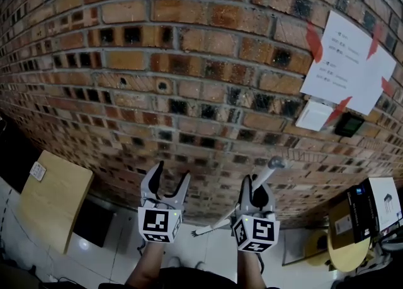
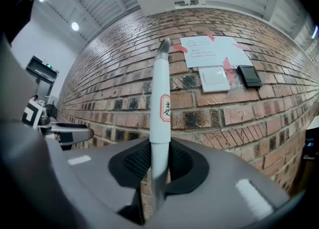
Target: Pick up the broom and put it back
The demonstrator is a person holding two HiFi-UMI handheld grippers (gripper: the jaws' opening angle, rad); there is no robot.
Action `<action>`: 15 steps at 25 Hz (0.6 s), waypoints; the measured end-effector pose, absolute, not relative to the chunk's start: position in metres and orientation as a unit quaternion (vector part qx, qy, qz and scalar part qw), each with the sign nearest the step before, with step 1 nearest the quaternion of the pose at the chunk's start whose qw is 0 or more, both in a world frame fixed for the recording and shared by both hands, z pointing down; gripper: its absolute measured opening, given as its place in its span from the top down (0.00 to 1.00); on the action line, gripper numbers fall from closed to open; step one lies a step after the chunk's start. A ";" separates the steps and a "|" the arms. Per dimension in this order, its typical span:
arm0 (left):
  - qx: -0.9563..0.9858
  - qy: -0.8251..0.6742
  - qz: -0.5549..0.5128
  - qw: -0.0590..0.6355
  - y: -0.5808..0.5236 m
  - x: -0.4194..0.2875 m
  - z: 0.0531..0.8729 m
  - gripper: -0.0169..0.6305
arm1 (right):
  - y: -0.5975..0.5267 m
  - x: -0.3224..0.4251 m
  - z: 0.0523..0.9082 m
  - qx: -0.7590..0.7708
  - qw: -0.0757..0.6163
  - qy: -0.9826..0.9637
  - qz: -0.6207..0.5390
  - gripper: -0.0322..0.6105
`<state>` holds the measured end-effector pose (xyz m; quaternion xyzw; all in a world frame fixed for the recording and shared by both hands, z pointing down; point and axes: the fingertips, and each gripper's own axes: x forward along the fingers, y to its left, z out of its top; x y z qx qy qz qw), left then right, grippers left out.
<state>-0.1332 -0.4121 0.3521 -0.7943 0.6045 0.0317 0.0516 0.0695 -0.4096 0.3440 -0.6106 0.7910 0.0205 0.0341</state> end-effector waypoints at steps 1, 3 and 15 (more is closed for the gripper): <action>-0.796 0.602 0.030 0.049 -0.413 -0.132 0.353 0.51 | -0.409 0.070 0.344 -0.611 0.034 0.791 0.021 0.85; -0.801 0.596 0.027 0.045 -0.415 -0.128 0.356 0.51 | -0.408 0.073 0.345 -0.614 0.033 0.789 0.020 0.85; -0.850 0.525 0.020 0.040 -0.424 -0.066 0.362 0.51 | -0.386 0.121 0.354 -0.644 0.027 0.764 0.017 0.85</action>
